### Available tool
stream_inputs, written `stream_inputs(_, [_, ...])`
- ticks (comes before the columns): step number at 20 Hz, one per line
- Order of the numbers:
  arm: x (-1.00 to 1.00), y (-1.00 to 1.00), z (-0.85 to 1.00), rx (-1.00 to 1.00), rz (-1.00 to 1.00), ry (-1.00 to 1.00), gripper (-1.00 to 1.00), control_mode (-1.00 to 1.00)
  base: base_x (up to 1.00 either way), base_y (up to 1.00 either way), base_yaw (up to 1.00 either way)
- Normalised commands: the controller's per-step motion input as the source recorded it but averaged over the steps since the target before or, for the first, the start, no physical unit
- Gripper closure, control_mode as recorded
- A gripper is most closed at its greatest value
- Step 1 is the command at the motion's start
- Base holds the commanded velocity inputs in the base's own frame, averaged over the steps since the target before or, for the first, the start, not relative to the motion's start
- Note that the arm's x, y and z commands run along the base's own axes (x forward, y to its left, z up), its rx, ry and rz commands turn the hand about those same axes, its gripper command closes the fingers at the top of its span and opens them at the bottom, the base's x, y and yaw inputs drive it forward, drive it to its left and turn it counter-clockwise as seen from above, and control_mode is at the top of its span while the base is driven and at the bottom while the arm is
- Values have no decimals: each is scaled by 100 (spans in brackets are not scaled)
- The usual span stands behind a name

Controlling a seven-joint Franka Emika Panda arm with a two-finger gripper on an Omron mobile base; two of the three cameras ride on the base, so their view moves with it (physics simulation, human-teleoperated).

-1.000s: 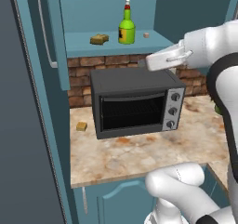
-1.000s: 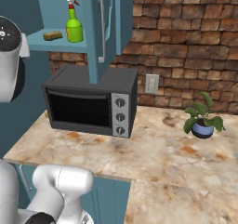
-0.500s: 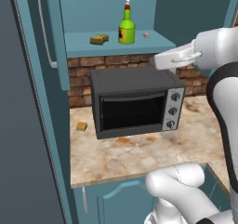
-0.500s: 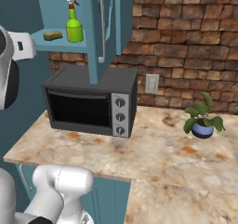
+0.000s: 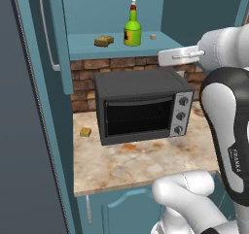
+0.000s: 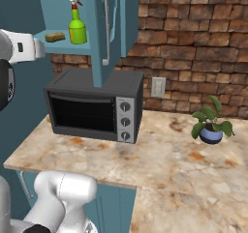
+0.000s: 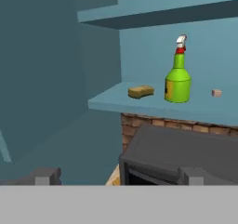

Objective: Pick the sponge and spray from the cabinet and place them on the counter.

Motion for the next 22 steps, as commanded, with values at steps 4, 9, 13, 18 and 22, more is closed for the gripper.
stream_inputs(4, [61,-1,14,0,-9,10,-100,-100,0,0,0])
stream_inputs(9, [27,-10,21,-1,-2,6,-100,-100,0,0,0])
stream_inputs(13, [9,0,18,-11,0,0,-100,-100,0,0,0])
stream_inputs(18, [13,-7,1,-11,-1,0,-100,-100,0,0,0])
stream_inputs(22, [15,-23,0,-10,0,0,-100,-100,0,0,0])
